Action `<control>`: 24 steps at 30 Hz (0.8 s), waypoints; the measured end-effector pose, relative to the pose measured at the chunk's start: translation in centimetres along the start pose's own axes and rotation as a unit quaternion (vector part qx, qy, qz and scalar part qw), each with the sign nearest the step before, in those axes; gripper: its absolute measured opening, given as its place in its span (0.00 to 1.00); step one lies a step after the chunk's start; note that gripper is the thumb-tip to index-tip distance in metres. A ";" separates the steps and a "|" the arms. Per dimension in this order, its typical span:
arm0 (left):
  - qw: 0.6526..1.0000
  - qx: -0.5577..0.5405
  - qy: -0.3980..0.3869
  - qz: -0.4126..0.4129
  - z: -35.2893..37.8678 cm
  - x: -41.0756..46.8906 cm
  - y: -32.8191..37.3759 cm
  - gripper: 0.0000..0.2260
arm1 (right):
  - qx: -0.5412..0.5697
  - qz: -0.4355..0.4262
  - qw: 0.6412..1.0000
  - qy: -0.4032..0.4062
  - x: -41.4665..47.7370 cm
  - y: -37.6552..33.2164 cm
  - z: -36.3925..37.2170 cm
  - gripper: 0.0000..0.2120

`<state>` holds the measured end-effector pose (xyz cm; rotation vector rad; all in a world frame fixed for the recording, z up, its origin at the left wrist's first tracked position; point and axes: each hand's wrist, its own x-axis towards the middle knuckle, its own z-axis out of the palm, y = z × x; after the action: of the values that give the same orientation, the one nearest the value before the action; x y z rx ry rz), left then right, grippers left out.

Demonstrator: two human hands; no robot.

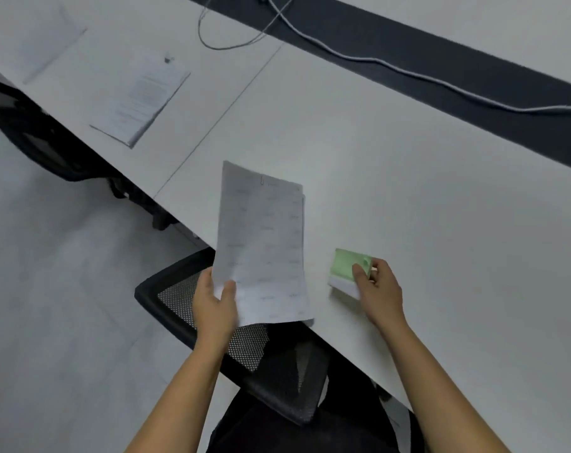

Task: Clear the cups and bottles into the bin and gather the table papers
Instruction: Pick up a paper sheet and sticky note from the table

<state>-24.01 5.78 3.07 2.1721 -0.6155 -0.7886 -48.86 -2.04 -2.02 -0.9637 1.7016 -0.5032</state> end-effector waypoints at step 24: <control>0.895 -0.331 0.277 0.117 -47.1 2.5 -12.8 0.12 | 0.124 -0.253 0.947 -0.155 -31.1 -15.8 34.9 0.12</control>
<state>12.73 34.40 18.01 1.5358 -0.2448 -0.1709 -7.55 18.14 15.83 -1.2218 1.0719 -0.8317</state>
